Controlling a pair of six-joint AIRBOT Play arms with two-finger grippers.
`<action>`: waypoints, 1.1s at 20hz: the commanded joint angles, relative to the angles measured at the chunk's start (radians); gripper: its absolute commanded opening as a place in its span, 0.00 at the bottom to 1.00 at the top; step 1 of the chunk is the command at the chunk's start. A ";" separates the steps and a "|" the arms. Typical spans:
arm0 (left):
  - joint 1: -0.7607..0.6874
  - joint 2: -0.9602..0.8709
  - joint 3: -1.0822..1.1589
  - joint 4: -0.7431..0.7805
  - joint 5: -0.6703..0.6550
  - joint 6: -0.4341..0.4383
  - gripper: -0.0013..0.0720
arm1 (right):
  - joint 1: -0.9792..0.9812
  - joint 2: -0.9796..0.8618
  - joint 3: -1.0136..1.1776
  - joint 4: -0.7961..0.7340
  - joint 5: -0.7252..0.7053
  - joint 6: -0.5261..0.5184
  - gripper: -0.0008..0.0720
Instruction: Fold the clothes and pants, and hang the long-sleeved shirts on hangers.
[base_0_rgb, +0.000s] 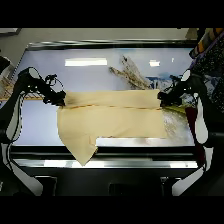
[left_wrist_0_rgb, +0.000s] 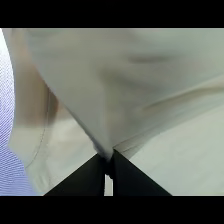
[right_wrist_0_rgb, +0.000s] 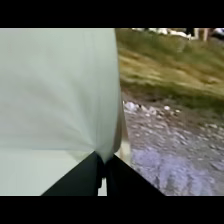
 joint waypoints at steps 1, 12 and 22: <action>-0.003 -0.005 0.003 0.003 -0.002 -0.004 0.26 | 0.001 -0.023 0.000 -0.002 -0.001 0.019 0.26; 0.251 0.386 -0.228 0.011 -0.013 -0.003 0.56 | -0.174 0.283 -0.170 0.011 -0.007 -0.059 0.76; 0.316 1.057 -1.334 -0.255 0.259 -0.098 0.56 | -0.263 0.622 -0.704 0.314 -0.098 -0.133 0.76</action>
